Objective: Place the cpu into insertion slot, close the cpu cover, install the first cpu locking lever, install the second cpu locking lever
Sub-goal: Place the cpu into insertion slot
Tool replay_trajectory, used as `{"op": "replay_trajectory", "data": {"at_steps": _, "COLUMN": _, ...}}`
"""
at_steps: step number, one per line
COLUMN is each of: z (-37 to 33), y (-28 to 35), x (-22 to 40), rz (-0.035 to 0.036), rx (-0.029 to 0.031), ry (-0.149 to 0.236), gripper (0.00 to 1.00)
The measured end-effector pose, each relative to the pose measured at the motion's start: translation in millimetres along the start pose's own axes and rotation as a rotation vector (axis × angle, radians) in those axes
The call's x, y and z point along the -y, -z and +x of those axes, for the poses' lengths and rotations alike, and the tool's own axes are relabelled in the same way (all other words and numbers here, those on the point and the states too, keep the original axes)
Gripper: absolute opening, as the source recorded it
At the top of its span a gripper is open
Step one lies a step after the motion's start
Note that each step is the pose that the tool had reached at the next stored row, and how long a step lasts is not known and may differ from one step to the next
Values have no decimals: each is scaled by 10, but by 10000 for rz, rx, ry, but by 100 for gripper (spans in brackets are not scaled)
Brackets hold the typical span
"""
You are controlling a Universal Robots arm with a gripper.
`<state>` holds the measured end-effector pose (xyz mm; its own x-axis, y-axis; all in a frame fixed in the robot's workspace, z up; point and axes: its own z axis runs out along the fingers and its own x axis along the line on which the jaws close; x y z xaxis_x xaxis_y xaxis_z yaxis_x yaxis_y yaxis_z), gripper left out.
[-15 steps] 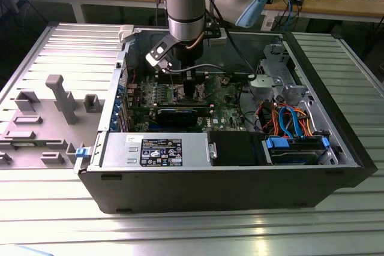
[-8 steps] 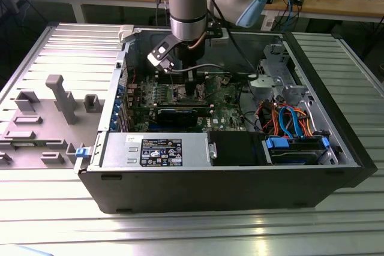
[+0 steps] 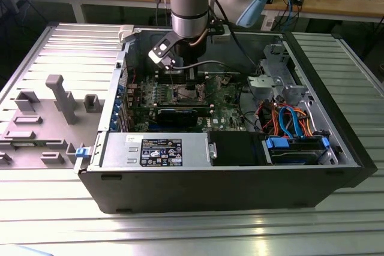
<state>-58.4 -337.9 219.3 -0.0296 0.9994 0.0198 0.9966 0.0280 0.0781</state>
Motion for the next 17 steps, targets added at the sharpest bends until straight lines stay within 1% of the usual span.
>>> {"op": "replay_trajectory", "data": {"at_steps": 4, "z": 1, "y": 71, "x": -9, "rz": 1, "rx": 1, "ry": 0, "gripper": 11}}
{"op": "replay_trajectory", "data": {"at_steps": 6, "z": 1, "y": 75, "x": -13, "rz": 1, "rx": -3, "ry": 5, "gripper": 11}}
{"op": "replay_trajectory", "data": {"at_steps": 7, "z": 1, "y": 75, "x": -18, "rz": 31, "rx": -5, "ry": 6, "gripper": 11}}
{"op": "replay_trajectory", "data": {"at_steps": 8, "z": 1, "y": 76, "x": -19, "rz": 79, "rx": -2, "ry": 4, "gripper": 11}}
{"op": "replay_trajectory", "data": {"at_steps": 9, "z": 0, "y": 75, "x": -36, "rz": 305, "rx": -6, "ry": -2, "gripper": 11}}
{"op": "replay_trajectory", "data": {"at_steps": 10, "z": 0, "y": 73, "x": -57, "rz": 617, "rx": -10, "ry": -5, "gripper": 11}}
{"op": "replay_trajectory", "data": {"at_steps": 11, "z": 0, "y": 108, "x": -73, "rz": 699, "rx": -7, "ry": -4, "gripper": 11}}
{"op": "replay_trajectory", "data": {"at_steps": 12, "z": 1, "y": 147, "x": -76, "rz": 698, "rx": -33, "ry": -5, "gripper": 11}}
{"op": "replay_trajectory", "data": {"at_steps": 17, "z": 1, "y": 147, "x": -76, "rz": 698, "rx": -39, "ry": -5, "gripper": 11}}
